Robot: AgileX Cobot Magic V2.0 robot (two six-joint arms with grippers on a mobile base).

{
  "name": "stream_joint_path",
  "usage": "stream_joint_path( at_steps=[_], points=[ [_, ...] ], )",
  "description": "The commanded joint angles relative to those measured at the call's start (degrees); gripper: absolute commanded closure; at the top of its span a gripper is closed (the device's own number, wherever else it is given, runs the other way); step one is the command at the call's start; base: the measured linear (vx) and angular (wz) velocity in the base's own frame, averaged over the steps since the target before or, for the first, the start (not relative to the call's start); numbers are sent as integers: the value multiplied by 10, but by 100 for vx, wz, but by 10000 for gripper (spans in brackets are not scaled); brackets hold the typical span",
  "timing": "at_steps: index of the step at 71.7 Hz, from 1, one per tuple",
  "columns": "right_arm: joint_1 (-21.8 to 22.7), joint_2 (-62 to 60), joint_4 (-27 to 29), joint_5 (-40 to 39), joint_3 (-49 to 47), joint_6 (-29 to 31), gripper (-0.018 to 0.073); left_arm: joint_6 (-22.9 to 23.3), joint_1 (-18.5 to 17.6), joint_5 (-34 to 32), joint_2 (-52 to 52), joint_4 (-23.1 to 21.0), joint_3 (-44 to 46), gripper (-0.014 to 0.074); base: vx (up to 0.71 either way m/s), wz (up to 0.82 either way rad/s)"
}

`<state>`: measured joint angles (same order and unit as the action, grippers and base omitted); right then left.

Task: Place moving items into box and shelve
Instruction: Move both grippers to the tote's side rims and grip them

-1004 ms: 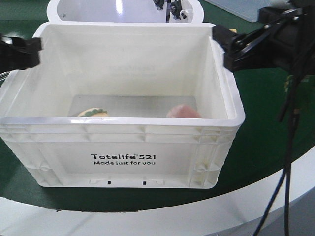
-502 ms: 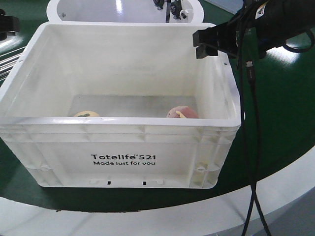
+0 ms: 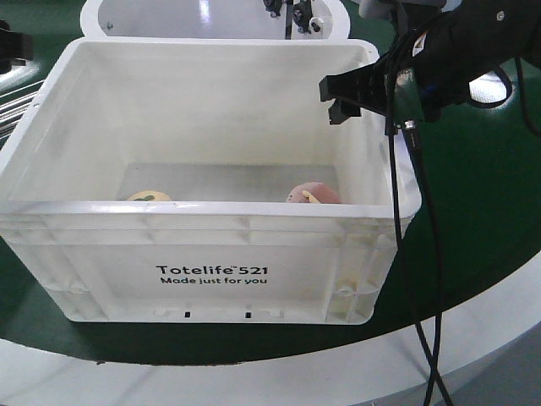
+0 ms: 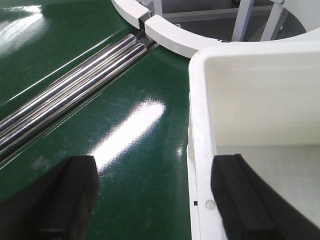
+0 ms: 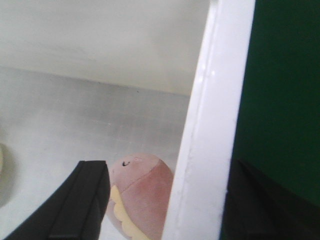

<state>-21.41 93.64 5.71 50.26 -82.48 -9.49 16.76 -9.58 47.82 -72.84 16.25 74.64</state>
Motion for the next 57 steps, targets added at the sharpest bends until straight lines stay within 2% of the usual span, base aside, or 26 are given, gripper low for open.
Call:
stream_joint_path(
  at_steps=[1,11,16,21,33,57],
  points=[
    [1,-21,6,-22,-17,0,71,-1,2,-29,13,9,23,6,0,0],
    [1,-19,-5,-21,-17,-4,85,-1,2,-28,13,9,23,6,0,0],
    [1,-19,-7,-21,-17,-13,137,-1,2,-27,13,9,23,6,0,0],
    [1,-19,-9,-18,-17,-13,228,-1,2,-24,13,9,23,6,0,0],
    [1,-19,-9,-14,-17,8,581,-1,2,-21,13,9,23,6,0,0],
    [1,-19,-9,-14,-17,22,571,-1,2,-10,9,9,23,6,0,0]
  ],
)
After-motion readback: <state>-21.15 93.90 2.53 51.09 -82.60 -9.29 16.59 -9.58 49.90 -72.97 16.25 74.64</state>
